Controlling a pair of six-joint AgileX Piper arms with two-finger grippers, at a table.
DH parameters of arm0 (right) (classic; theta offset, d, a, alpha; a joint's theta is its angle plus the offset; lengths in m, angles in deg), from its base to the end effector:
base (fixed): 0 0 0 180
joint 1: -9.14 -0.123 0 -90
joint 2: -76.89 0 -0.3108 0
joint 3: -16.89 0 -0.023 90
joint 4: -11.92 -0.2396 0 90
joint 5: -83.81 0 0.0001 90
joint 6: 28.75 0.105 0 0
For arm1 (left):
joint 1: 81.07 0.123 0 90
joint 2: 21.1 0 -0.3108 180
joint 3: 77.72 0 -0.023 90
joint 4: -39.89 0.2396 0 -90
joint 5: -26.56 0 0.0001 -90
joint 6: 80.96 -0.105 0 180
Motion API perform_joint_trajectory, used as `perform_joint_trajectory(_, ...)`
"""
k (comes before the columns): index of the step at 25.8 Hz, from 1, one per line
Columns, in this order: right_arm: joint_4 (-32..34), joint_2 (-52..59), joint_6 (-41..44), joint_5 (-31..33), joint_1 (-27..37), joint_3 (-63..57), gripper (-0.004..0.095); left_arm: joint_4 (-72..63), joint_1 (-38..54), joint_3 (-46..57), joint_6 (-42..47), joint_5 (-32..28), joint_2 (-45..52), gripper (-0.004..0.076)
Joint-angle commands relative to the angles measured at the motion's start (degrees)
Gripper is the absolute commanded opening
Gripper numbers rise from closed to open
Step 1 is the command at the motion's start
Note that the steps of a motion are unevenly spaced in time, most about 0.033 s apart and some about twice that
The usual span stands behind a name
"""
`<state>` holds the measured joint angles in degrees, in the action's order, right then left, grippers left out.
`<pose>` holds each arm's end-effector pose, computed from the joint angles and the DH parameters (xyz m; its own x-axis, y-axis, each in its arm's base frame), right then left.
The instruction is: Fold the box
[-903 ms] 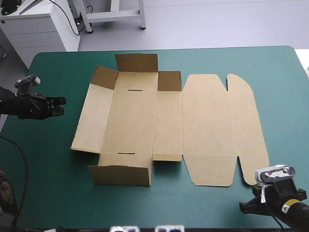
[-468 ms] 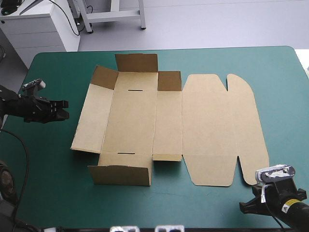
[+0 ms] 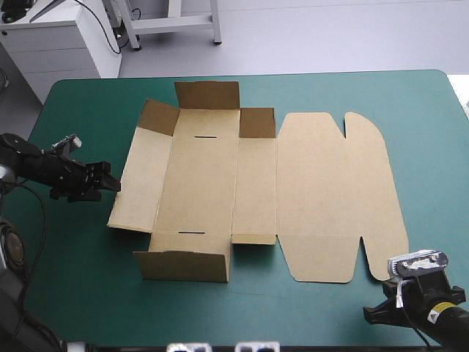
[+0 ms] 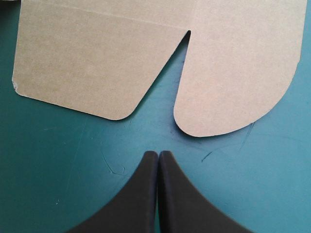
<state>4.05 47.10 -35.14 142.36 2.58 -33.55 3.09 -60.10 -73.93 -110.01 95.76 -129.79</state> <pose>0.0299 0.0158 0.2625 -0.7364 -0.1242 -0.6651 -0.2196 0.9737 0.0613 0.3330 0.0646 0.2602 -0.9703 -0.1546 -0.1860 -0.0335 0.8474 -0.5299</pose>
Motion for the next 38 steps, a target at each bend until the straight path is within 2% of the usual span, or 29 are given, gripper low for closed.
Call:
perform_joint_trajectory(1,-0.52,-0.32,-0.43,-2.69,0.01,1.22,-0.0014,-5.67,-0.07,-1.01,-1.43,3.02,1.35,0.0456)
perform_joint_trajectory(13,-0.52,-0.32,-0.43,-2.69,0.01,1.22,-0.0014,-10.51,-0.43,-0.48,-4.30,4.07,-1.34,0.0456)
perform_joint_trajectory(31,-0.52,-0.32,-0.43,-2.69,0.01,1.22,-0.0014,-10.26,-8.00,-0.48,-2.80,1.94,-3.77,0.0455)
perform_joint_trajectory(33,-0.52,-0.32,-0.43,-2.69,0.01,1.22,-0.0014,-10.26,-8.00,-0.48,-2.32,1.95,-3.77,0.0419)
perform_joint_trajectory(35,-0.52,-0.32,-0.43,-2.69,0.01,1.22,-0.0014,-10.26,-8.00,-0.48,-2.32,1.95,-3.77,0.0322)
perform_joint_trajectory(38,-0.52,-0.32,-0.43,-2.69,0.01,1.22,-0.0014,-10.26,-8.00,-0.48,-2.32,1.75,-3.77,0.0077)
